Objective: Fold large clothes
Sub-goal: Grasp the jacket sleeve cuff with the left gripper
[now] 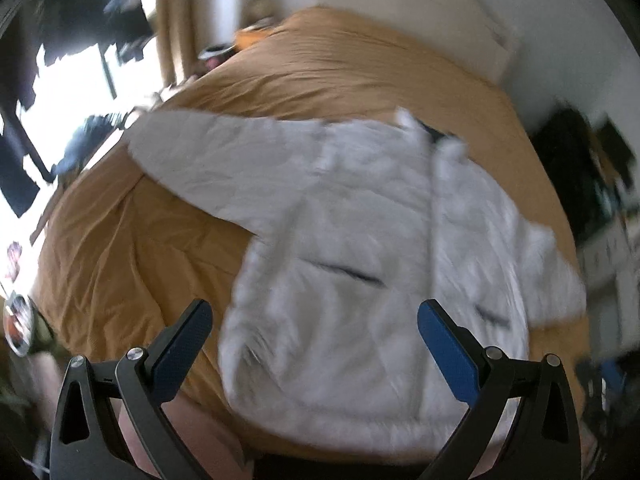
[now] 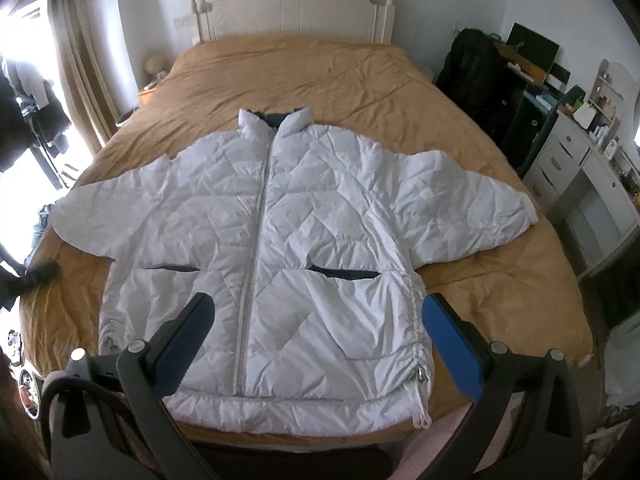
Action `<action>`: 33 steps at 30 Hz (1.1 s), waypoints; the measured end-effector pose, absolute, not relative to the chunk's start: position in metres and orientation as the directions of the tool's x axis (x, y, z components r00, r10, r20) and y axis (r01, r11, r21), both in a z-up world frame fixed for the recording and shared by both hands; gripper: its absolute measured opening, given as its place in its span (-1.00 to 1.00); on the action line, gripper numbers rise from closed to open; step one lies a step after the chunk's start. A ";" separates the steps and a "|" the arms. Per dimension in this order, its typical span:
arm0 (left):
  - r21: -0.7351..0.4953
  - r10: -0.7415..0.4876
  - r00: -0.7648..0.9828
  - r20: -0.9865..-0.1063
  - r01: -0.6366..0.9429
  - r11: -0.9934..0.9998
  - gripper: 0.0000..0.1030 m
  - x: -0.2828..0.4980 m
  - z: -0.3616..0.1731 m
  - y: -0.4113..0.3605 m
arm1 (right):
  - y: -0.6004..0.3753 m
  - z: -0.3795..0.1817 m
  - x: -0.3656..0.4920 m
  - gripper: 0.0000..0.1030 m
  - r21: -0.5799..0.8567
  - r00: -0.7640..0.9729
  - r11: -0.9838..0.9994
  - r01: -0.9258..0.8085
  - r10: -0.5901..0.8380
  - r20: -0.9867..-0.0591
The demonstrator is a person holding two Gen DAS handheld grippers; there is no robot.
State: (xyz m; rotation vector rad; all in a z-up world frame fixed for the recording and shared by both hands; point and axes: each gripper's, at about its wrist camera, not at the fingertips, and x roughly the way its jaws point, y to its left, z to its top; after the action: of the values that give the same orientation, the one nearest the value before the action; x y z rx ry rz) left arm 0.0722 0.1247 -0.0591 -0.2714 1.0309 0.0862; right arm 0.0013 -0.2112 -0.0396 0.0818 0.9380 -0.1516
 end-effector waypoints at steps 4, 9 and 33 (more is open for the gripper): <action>-0.217 -0.001 0.489 -0.872 -0.386 0.896 0.98 0.135 -0.094 0.231 | -0.210 -0.055 0.039 1.00 -0.005 0.570 0.987 0.161 -0.097 -0.816; -0.226 0.038 0.471 -0.881 -0.490 0.842 0.96 0.207 -0.140 0.339 | -0.196 -0.087 0.092 1.00 -0.031 0.527 0.989 0.141 -0.102 -0.844; -0.295 0.030 0.549 -0.835 -0.493 0.819 -0.88 0.317 -0.171 0.442 | -0.212 -0.158 0.189 0.46 0.004 0.501 0.976 0.217 -0.108 -0.859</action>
State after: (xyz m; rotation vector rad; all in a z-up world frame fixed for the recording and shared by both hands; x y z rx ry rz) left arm 0.3168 0.4418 -0.1706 -0.5450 0.9476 0.3287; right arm 0.1891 -0.2124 -0.1582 0.1171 1.0285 -0.1968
